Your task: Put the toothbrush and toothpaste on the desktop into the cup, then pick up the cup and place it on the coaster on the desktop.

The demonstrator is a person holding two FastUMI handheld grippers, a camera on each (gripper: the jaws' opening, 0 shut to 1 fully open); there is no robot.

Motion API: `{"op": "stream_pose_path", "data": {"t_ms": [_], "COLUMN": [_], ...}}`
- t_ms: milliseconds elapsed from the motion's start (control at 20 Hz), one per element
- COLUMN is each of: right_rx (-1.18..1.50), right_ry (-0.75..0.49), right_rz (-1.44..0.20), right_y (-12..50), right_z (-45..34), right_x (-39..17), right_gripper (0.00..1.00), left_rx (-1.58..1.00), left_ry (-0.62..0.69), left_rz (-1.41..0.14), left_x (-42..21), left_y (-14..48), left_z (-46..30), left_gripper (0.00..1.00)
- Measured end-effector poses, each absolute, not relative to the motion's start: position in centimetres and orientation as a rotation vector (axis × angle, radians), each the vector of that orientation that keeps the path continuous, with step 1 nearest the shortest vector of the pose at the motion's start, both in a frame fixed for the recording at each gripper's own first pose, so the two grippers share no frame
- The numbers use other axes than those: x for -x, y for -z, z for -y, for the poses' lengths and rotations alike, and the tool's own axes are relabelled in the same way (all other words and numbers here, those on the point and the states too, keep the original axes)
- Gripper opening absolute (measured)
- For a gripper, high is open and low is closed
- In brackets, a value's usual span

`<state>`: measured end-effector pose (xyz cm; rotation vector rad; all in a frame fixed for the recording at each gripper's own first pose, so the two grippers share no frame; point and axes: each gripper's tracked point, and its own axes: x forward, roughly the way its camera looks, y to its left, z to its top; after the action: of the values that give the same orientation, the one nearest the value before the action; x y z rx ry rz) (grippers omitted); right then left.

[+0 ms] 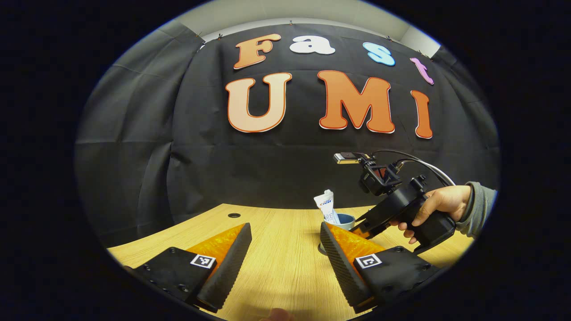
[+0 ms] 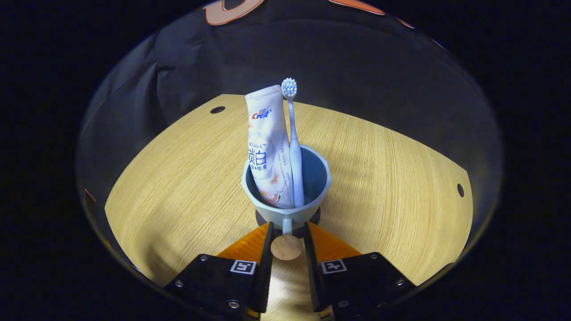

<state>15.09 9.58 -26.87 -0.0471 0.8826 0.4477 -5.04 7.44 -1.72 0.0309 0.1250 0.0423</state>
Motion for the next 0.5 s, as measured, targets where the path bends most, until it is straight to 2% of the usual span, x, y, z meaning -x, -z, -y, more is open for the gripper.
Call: {"op": "stream_pose_path", "data": {"t_ms": [50,350,500], "right_rx": [0.042,-0.005,-0.025], "right_ry": [-0.455,-0.449,-0.429], "right_rz": [-0.870,-0.727,-0.634], "right_y": [26.5,22.2,19.7], "right_z": [-9.6,-7.7,-5.8], "right_x": [-14.9,-14.6,-14.8], "right_gripper": [0.46,0.67,0.75], "left_rx": [-0.030,-0.041,-0.058], "left_ry": [-0.041,-0.038,-0.032], "left_rz": [-0.127,-0.137,-0.132], "left_x": [5.1,4.5,4.2], "left_y": [1.7,1.8,1.4], "left_z": [-7.4,-6.7,-6.1], "left_gripper": [0.98,0.98,0.98]}}
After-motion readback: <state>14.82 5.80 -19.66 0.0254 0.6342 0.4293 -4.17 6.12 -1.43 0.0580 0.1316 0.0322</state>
